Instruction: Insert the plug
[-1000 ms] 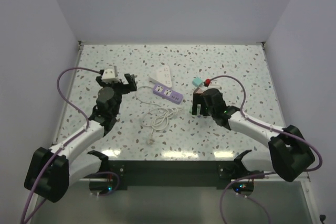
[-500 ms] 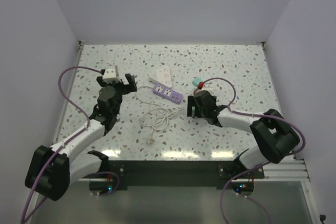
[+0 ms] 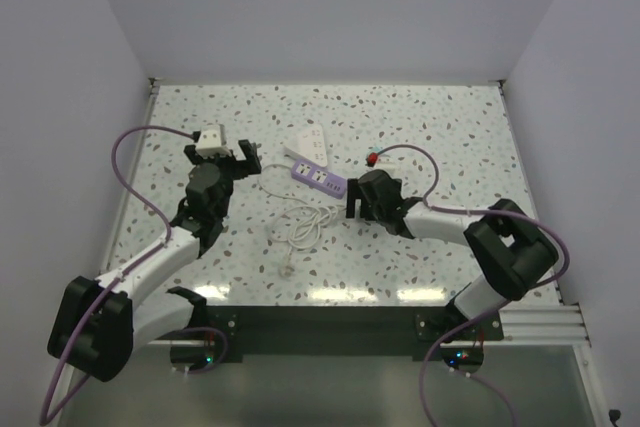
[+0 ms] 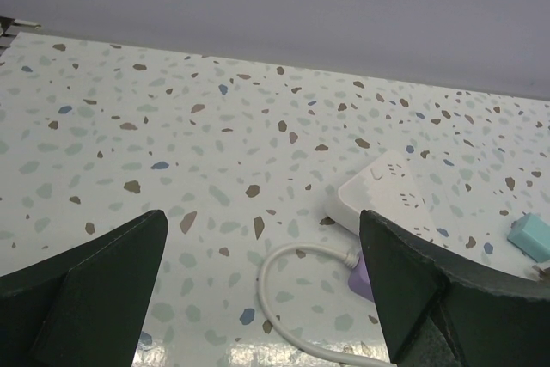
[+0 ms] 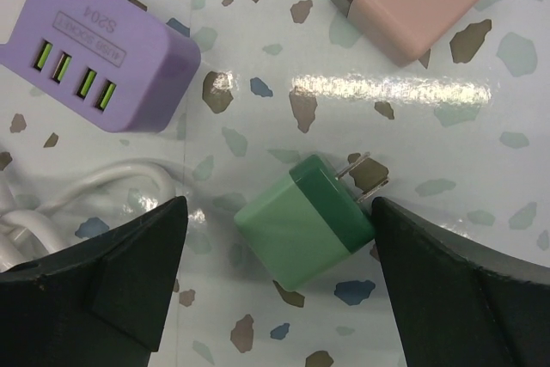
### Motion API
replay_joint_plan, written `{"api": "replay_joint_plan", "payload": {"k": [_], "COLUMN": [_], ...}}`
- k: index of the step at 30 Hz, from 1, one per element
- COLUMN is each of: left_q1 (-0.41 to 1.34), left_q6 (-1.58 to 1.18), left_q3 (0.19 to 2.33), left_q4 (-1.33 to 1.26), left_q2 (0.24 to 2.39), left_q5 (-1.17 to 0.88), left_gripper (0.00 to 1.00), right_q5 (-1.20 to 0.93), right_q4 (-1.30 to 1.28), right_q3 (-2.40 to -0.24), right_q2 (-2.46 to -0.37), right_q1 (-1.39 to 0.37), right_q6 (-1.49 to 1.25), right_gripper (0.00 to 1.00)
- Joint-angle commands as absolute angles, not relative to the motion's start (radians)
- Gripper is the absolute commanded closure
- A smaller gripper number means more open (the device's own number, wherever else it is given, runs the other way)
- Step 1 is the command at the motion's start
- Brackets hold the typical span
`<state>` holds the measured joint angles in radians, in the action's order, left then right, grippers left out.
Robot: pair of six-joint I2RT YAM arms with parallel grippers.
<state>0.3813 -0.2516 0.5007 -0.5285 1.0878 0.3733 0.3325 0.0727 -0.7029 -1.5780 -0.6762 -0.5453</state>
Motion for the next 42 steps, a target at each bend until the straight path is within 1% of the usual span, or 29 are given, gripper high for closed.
{"api": "replay_joint_plan", "payload": {"k": [1, 6, 9, 11, 13, 15, 16, 19, 23, 29, 30, 39, 40, 42], "left_q1": [0.385, 0.385, 0.384, 0.385, 0.385, 0.385, 0.384, 0.385, 0.385, 0.385, 0.385, 0.385, 0.385, 0.385], "left_q6": [-0.264, -0.264, -0.265, -0.265, -0.265, -0.264, -0.264, -0.262, -0.264, -0.261, -0.261, -0.262, -0.262, -0.262], "left_q3": [0.535, 0.535, 0.534, 0.531, 0.523, 0.523, 0.523, 0.526, 0.523, 0.523, 0.523, 0.519, 0.518, 0.52], "left_q4": [-0.538, -0.54, -0.534, -0.531, -0.537, -0.537, -0.535, -0.531, -0.529, -0.531, -0.531, -0.528, -0.528, -0.526], "left_q2": [1.08, 1.081, 1.072, 1.066, 1.057, 1.055, 1.057, 1.057, 1.052, 1.055, 1.055, 1.049, 1.049, 1.051], "left_q5": [0.377, 0.373, 0.373, 0.374, 0.376, 0.377, 0.376, 0.377, 0.382, 0.387, 0.387, 0.388, 0.388, 0.388], "left_gripper": [0.0, 0.0, 0.0, 0.0, 0.0, 0.0, 0.0, 0.0, 0.0, 0.0, 0.0, 0.0, 0.0, 0.0], "right_q5": [0.347, 0.382, 0.406, 0.416, 0.429, 0.462, 0.471, 0.503, 0.541, 0.542, 0.538, 0.552, 0.555, 0.558], "right_q4": [0.08, 0.081, 0.089, 0.094, 0.091, 0.071, 0.055, 0.038, 0.006, 0.005, 0.005, 0.028, 0.035, 0.035], "right_q3": [-0.726, -0.726, -0.729, -0.736, -0.759, -0.788, -0.796, -0.795, -0.75, -0.689, -0.689, -0.709, -0.715, -0.739], "right_q2": [-1.611, -1.621, -1.635, -1.65, -1.658, -1.663, -1.658, -1.623, -1.571, -1.557, -1.565, -1.608, -1.623, -1.643], "right_q1": [-0.689, -0.692, -0.693, -0.692, -0.692, -0.692, -0.692, -0.692, -0.701, -0.733, -0.742, -0.767, -0.765, -0.765], "right_q6": [-0.592, -0.595, -0.584, -0.565, -0.539, -0.52, -0.517, -0.518, -0.545, -0.61, -0.62, -0.626, -0.621, -0.614], "right_gripper": [0.09, 0.11, 0.15, 0.2, 0.23, 0.21, 0.16, 0.09, 0.06, 0.11, 0.14, 0.16, 0.19, 0.2]}}
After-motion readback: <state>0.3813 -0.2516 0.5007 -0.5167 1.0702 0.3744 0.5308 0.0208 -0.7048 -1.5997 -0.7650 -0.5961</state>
